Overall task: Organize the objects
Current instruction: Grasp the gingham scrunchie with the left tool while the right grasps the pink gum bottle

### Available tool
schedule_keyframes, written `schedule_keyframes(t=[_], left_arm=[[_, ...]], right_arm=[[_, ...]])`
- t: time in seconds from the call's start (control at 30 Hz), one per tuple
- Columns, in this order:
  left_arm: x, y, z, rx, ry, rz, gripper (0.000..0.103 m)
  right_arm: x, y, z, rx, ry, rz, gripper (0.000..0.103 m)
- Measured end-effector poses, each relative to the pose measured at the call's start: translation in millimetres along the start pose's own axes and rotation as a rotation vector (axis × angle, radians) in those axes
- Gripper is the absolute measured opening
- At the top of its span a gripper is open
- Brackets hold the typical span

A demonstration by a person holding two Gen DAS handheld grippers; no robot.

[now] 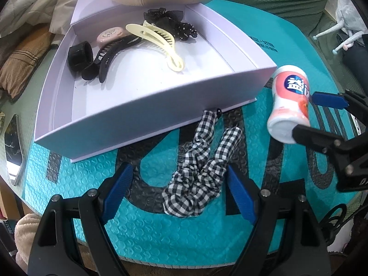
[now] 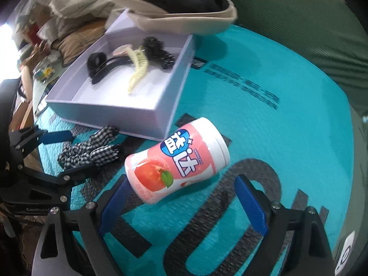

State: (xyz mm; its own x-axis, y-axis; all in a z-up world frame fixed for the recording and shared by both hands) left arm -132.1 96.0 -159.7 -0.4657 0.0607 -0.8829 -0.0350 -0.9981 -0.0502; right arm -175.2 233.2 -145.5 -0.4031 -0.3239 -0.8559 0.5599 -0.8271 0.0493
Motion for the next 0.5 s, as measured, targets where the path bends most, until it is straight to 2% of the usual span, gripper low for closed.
schedule_keyframes(t=[0.23,0.43,0.5], left_arm=[[2,0,2,-0.005,-0.025,0.024,0.081],[-1,6,1,-0.013,-0.039,0.029,0.066],[-4,10,1,-0.027,-0.046,0.031,0.056]], right_arm=[[2,5,15,0.125,-0.031,0.043,0.092],[18,0,27,0.233,-0.026,0.027,0.092],[19,-2,31,0.27,-0.046,0.046,0.092]])
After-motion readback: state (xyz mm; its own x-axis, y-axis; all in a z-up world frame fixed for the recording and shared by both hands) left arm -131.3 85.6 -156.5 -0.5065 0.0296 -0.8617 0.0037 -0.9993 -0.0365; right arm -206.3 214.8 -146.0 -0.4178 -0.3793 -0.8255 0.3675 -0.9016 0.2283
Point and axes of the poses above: each gripper's, at about its wrist camera, not at the fingertips, and x roughly the way its jaws point, y to its left, z to its top, the point moved 8 cm from there along x, roughly the way its jaws point, and after that the axes turned 4 degrees about -y, right-handed, at the moved point
